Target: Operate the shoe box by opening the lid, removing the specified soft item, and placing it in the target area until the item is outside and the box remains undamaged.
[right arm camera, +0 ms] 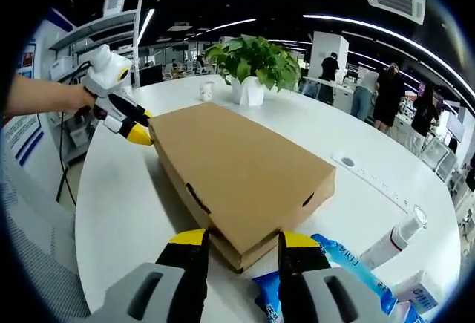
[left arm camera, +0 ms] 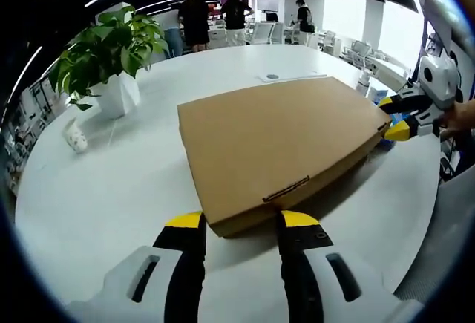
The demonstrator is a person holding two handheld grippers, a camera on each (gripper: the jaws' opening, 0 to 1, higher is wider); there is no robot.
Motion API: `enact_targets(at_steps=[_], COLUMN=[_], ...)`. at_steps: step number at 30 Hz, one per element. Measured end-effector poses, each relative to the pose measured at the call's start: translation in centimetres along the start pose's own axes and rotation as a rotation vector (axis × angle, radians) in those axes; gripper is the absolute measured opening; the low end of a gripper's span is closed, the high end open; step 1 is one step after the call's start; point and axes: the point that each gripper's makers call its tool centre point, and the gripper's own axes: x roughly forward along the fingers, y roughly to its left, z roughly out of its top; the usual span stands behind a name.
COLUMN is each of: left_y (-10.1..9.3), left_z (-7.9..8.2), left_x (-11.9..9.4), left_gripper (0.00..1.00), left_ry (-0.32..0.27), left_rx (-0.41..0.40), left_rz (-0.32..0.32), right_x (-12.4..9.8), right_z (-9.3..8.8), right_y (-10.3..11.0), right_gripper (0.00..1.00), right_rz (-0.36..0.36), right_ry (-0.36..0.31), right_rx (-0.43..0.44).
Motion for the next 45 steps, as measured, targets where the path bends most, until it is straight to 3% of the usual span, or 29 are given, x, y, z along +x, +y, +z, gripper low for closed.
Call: enact_targets(at_steps=[7, 10, 19, 36, 45], left_y=[0.0, 0.0, -0.2, -2.9, -4.9], left_z=[0.0, 0.2, 0.9, 0.1, -0.3], left_x=[-0.1, -0.4, -2.1, -6.7, -9.0], left_gripper=[0.38, 0.38, 0.44, 0.57, 0.66], left_ry=[0.004, 0.004, -0.039, -0.12, -0.159], left_rx=[-0.018, -0.017, -0.013, -0.058, -0.068], left_rz=[0.007, 0.011, 0.03, 0.019, 0.001], right_x=[-0.2, -0.6, -2.9, -10.3, -15.0], right_z=[-0.1, 0.2, 0.0, -0.7, -2.8], right_y=[0.0, 0.0, -0.3, -2.1, -2.7], right_gripper=[0.34, 0.34, 0.37, 0.54, 0.67], right_rz=[0.007, 0.009, -0.014, -0.111, -0.168], right_ry=[0.002, -0.013, -0.026, -0.085, -0.073], right_rx=[0.049, 0.109, 0.102, 0.098, 0.085])
